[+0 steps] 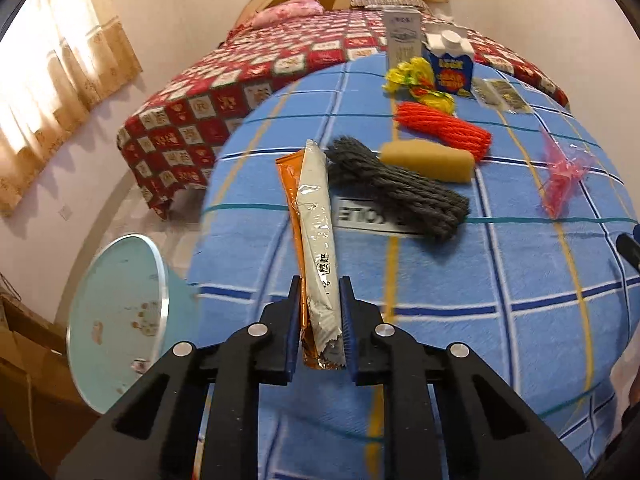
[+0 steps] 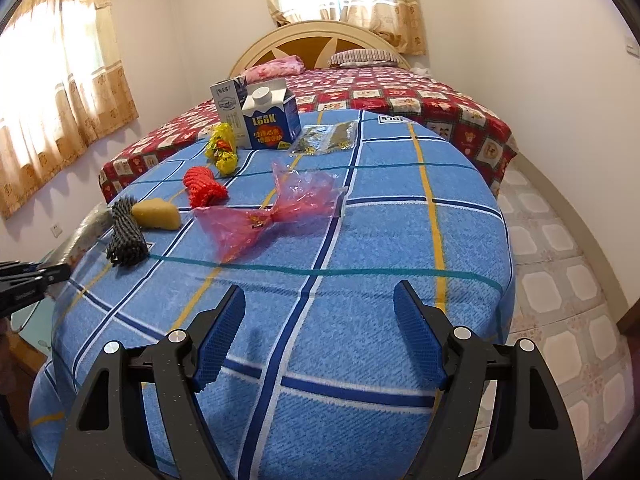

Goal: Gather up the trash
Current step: 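Return the left tool to the bed and grasp the white-orange snack wrapper, then lift the snack wrapper with the left tool while the right tool grasps the pink plastic bag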

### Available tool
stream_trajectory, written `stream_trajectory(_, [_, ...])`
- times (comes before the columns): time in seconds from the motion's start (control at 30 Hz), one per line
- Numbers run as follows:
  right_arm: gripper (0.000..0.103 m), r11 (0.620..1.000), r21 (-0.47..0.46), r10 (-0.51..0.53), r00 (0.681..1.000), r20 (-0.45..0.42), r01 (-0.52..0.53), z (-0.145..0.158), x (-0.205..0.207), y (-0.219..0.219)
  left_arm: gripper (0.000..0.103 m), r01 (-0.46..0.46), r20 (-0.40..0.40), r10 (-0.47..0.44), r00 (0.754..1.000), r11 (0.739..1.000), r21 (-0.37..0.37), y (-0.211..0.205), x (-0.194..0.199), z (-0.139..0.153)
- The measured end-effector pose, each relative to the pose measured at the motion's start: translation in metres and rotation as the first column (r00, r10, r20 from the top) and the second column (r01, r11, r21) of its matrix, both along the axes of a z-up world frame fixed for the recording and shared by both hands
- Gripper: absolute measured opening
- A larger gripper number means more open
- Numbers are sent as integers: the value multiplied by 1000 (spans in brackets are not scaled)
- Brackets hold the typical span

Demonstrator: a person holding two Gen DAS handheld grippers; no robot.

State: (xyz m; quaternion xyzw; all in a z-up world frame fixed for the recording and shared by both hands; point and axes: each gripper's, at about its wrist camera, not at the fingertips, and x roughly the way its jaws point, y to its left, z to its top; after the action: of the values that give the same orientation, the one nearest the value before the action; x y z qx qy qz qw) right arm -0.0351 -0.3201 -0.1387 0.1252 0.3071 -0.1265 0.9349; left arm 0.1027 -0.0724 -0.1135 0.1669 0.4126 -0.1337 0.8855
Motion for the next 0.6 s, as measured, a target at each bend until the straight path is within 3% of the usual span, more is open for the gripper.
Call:
stream_trajectory(0.13, [74, 1000, -16, -9, 1000, 0, 9, 9, 11, -1, 18, -34, 65, 33, 997, 999, 16, 20, -2, 12])
stream_trajectory(0.27, [63, 998, -61, -23, 1000, -15, 22, 21, 33, -7, 18, -69, 122, 65, 990, 997, 25, 38, 3, 22])
stream_trajectory(0.4, [62, 995, -89, -54, 998, -10, 53, 34, 59, -24, 18, -98, 126, 95, 988, 995, 23, 55, 9, 23])
stream_trajectory(0.53, [62, 995, -96, -42, 997, -64, 36, 30, 87, -36, 18, -113, 113, 108, 988, 993, 36, 68, 12, 14])
stream_trajectory(0.6, [56, 996, -88, -20, 995, -99, 12, 24, 96, -39, 18, -116, 104, 111, 988, 992, 41, 71, 13, 8])
